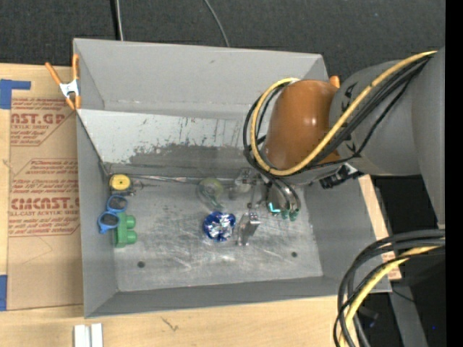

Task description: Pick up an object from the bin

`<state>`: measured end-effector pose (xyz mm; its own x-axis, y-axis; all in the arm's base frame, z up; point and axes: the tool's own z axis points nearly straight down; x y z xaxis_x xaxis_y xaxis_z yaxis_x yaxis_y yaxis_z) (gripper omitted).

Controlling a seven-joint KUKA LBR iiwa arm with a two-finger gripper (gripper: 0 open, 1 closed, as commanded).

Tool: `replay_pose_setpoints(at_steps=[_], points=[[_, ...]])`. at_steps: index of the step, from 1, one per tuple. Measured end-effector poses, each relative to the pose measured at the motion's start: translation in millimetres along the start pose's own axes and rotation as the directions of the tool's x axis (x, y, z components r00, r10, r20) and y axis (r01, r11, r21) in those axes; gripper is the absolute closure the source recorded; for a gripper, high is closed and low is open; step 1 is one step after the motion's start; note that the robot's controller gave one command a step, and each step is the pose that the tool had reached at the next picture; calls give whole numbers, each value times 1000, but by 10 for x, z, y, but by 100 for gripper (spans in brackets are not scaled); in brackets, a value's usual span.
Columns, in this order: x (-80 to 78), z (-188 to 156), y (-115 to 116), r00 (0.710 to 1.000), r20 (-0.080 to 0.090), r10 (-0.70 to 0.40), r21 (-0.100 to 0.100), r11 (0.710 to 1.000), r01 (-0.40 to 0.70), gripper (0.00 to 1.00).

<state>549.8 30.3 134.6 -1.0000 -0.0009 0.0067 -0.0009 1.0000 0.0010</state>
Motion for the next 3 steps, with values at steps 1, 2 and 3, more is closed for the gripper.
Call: replay_pose_setpoints(at_steps=[1, 2, 3], points=[[-198, 469, 165, 982, 15, 188, -2, 982, -188, 0], [-198, 475, 180, 983, 16, 186, -4, 983, -185, 100], [-150, 513, 174, 983, -3, 186, 1, 983, -186, 0]])
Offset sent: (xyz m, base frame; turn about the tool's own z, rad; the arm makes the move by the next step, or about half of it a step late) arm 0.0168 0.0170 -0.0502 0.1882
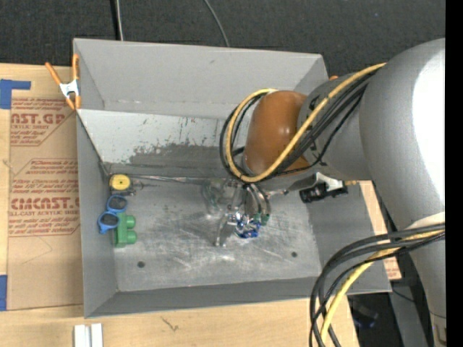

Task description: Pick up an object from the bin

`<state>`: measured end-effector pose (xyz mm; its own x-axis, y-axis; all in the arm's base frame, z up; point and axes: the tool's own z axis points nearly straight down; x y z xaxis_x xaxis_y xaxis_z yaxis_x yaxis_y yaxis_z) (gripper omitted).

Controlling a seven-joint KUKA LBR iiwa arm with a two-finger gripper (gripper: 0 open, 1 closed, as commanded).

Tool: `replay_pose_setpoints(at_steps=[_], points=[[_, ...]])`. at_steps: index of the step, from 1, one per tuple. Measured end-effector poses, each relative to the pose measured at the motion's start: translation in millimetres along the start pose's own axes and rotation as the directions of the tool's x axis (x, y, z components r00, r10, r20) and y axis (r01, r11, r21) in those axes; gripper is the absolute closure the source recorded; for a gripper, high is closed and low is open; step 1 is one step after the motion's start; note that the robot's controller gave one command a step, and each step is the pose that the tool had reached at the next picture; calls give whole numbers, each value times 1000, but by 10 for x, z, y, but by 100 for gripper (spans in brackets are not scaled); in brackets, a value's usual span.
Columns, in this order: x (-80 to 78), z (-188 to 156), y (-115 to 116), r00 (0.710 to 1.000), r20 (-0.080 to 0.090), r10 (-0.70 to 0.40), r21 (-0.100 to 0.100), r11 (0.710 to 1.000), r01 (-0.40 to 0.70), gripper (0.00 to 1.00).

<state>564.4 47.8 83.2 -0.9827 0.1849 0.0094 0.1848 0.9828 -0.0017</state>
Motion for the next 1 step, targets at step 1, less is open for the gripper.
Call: replay_pose_setpoints(at_steps=[1], points=[[5, -13, -603, 983, 8, 185, -2, 983, -185, 0]])
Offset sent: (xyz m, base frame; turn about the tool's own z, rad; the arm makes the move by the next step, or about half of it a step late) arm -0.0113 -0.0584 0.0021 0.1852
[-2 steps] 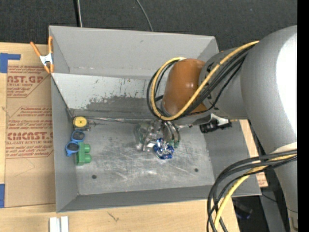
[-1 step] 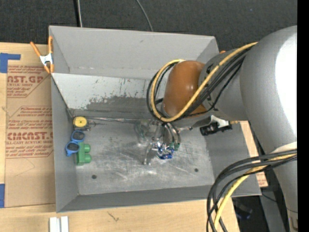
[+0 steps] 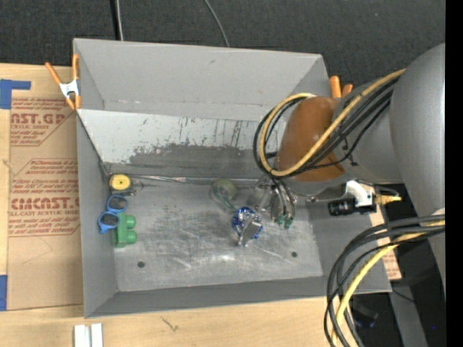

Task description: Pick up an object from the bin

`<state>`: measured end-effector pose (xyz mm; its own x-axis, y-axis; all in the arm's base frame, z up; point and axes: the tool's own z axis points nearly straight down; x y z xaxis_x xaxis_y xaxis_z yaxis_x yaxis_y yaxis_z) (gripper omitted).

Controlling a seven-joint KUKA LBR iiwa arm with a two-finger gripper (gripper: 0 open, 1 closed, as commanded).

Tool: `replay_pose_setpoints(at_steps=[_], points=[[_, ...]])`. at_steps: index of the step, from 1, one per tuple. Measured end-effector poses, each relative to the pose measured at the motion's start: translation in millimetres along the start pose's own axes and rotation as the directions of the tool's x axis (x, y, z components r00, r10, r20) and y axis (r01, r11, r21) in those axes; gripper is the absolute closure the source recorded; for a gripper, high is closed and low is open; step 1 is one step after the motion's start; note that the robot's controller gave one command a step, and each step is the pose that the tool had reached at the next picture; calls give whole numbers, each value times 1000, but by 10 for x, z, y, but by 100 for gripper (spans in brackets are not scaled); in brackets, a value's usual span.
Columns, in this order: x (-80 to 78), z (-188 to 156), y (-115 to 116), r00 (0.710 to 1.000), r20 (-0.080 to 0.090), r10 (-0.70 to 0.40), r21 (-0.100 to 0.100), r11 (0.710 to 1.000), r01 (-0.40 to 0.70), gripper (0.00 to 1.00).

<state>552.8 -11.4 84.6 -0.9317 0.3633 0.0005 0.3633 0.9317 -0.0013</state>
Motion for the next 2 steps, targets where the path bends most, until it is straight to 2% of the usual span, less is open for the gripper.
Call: replay_pose_setpoints(at_steps=[1, 2], points=[[1, -3, 13, 1000, 0, -2, -1, 1000, 2, 100], [37, -1462, 264, 999, 9, -43, -6, 999, 43, 100]])
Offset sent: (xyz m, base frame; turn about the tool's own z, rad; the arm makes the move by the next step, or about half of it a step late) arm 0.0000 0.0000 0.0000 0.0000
